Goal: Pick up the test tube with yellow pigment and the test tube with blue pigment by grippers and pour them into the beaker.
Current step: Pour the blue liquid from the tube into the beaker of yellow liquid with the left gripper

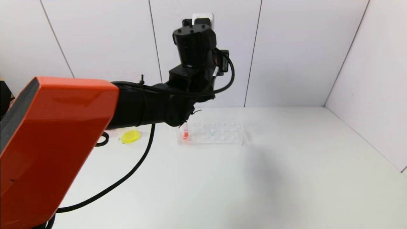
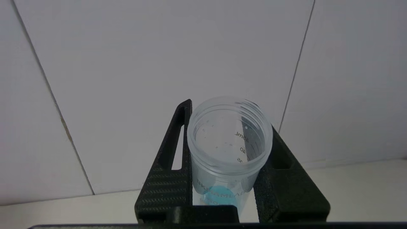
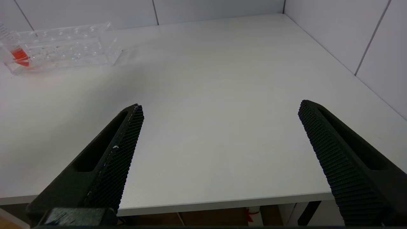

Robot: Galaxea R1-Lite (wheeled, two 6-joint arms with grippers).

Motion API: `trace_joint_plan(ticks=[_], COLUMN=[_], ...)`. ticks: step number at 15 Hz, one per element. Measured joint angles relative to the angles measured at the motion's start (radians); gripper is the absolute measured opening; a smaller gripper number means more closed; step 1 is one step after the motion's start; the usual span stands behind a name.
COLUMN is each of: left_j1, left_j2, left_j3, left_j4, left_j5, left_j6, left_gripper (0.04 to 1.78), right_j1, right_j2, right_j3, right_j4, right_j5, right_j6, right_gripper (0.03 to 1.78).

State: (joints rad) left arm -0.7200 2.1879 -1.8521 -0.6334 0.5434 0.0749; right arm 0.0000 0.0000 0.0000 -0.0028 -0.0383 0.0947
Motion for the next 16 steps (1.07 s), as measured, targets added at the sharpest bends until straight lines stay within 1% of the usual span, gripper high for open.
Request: trace_joint_plan(ticks=[2,4,8,11,14,16], left_j1=[0.045,0.100,0.266,0.407,0.535,0.610], left_j2=[-0.047,-0.093,-0.164,-0.190,-0.200,-0.205], left_j3=[0.004,0.005,0.001,0.004,0.040,0.069], left_j4=[0.031,0.093,0.219,0.238,0.248,0.280], left_j5=[-0.003,-0.034,-0.195,-0.340,-0.448,-0.520], left_j6=[0.002,0.003,0.002,-0.005,-0.016,-0.019], left_gripper=[0.53,0.53,0.53,0.53,0.53,0.53], right_j1=[0.000,0.000,0.000,0.000,0.000,0.000], right_j2=[0.000,0.000,0.000,0.000,0.000,0.000], right_j3=[0.000,0.000,0.000,0.000,0.000,0.000], right_j4=[0.000,0.000,0.000,0.000,0.000,0.000], right_j5=[0.000,0.000,0.000,0.000,0.000,0.000], right_j6=[0.000,0.000,0.000,0.000,0.000,0.000], right_gripper=[1.77,1.77,1.77,1.77,1.77,1.77])
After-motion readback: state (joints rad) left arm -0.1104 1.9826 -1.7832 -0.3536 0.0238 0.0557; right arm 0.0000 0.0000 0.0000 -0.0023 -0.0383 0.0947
